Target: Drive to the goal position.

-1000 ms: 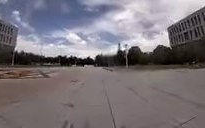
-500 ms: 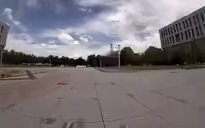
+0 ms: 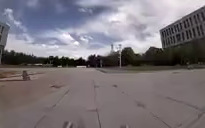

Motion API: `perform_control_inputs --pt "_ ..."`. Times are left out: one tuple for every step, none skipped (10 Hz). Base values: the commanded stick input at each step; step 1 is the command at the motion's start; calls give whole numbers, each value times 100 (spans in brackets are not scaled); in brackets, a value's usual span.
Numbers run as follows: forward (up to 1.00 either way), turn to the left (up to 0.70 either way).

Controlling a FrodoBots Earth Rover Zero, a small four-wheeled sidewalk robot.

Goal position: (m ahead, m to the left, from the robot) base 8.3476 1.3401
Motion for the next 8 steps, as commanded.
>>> perform_control_inputs --pt "100 0" --pt "100 0" --pt "100 0" --pt "100 0" --pt "100 0" --pt "100 0" --pt "100 0" --pt "100 0"
